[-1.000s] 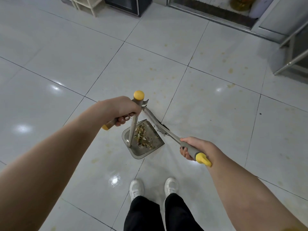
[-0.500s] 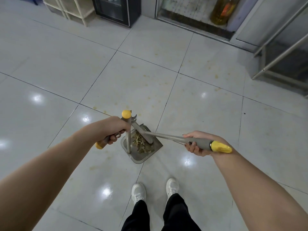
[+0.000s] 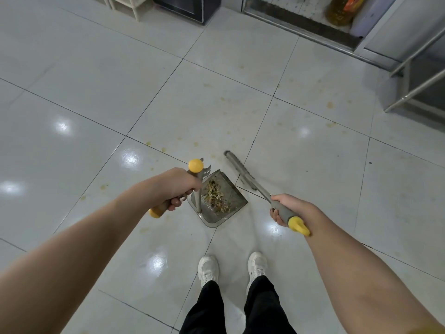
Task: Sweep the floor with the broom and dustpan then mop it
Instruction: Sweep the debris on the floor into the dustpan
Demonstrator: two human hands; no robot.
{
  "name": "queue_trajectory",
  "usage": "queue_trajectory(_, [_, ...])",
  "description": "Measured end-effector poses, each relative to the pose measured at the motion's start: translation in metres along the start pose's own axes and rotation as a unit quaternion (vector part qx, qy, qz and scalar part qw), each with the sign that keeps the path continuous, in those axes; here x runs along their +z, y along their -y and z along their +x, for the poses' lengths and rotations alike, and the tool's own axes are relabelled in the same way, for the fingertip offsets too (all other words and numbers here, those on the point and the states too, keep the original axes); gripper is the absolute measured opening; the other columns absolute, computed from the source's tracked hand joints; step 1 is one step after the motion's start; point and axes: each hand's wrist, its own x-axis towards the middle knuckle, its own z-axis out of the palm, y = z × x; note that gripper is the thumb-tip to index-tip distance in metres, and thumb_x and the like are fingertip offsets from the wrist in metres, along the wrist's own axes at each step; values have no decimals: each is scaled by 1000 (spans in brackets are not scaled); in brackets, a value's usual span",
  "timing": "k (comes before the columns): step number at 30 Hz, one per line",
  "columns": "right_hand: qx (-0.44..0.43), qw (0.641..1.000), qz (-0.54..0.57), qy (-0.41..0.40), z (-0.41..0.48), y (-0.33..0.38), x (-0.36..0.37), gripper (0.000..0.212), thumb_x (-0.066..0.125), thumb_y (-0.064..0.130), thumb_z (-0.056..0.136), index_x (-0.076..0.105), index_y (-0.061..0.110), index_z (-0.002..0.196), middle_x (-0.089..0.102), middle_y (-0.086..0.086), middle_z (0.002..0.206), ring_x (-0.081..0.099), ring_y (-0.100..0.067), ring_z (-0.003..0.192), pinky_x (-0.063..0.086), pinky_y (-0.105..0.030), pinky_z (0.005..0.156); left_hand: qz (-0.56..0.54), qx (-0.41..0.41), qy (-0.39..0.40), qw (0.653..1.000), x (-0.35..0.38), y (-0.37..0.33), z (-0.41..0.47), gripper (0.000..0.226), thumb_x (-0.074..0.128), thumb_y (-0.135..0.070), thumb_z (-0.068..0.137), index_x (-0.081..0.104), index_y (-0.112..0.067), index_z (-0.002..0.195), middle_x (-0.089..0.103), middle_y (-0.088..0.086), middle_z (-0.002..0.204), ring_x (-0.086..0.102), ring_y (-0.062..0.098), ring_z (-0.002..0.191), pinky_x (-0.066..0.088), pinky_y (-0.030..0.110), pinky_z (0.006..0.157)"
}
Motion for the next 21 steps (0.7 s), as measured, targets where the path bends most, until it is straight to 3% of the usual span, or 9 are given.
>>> queue_trajectory(3, [27,999,-26,1,4,-11,9,32,47,37,97,41,10,80,46,-3,66,44,-11,25,37,-12,30,-1,-7,-5,1000,-3,1,3,28,49,-14,84,35,-11,60,30,2,48,24,15,34,23,16,42])
queue_trajectory(6, [62,993,-95,40,-6,-12,1,38,43,41,97,41,12,73,48,0,48,44,-7,27,34,-9,30,5,-10,-4,1000,-4,1,2,30,48,-14,85,34,-12,59,30,2,49,24,15,37,22,17,42])
queue_trajectory(9, [79,992,-69,66,-32,4,-22,39,45,41,95,44,11,69,47,2,45,43,-6,26,32,-10,27,10,-7,-5,1000,-4,2,-1,30,48,-13,85,33,-12,59,29,3,49,24,15,37,23,17,40])
queue_trajectory(21, [28,999,-39,20,-44,10,-49,39,49,43,92,47,10,71,49,3,47,43,-5,26,34,-11,27,16,-6,-6,1000,-4,3,-3,29,46,-12,84,34,-11,58,29,3,46,25,15,35,24,17,40])
